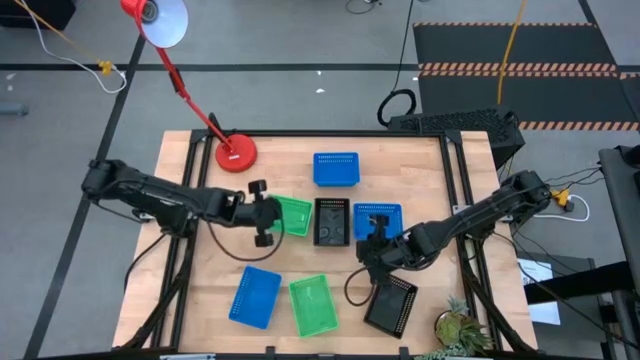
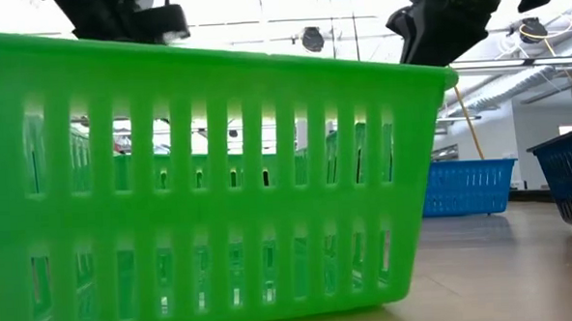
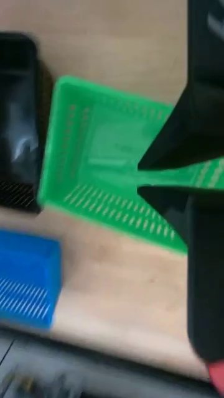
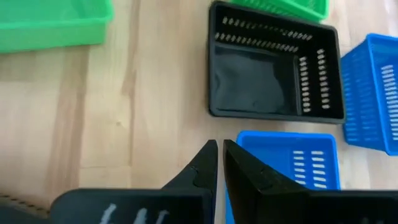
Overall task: Stack baskets by color
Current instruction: Stack the top blue bin on the middle blue bin
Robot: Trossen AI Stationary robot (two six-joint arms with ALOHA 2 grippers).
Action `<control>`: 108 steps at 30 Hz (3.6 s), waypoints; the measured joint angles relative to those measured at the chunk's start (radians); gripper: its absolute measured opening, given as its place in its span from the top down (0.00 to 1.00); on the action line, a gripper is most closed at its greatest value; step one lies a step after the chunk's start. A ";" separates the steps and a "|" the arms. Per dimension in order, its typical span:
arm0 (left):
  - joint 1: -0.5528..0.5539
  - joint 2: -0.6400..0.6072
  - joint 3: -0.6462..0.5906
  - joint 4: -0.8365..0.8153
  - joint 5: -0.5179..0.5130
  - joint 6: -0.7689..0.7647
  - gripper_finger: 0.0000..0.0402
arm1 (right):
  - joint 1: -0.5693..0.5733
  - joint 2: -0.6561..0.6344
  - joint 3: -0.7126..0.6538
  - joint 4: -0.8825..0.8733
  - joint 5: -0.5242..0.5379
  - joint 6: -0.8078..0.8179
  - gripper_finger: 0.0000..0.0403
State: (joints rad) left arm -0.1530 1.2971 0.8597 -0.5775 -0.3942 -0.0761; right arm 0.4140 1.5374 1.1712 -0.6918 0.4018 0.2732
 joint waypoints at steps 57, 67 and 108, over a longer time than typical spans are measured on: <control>0.042 0.134 0.000 -0.028 0.291 -0.219 0.97 | 0.029 -0.077 -0.001 0.014 -0.036 0.002 0.96; 0.034 0.134 0.003 -0.035 0.290 -0.194 0.96 | 0.029 -0.077 -0.001 0.026 -0.034 0.002 0.96; 0.198 0.121 0.301 -0.158 0.182 0.165 0.95 | -0.718 0.026 -0.002 0.257 -0.375 -0.619 0.86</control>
State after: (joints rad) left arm 0.0454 1.4185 1.1610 -0.7360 -0.2120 0.0886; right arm -0.3040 1.5631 1.1694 -0.4353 0.0268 -0.3460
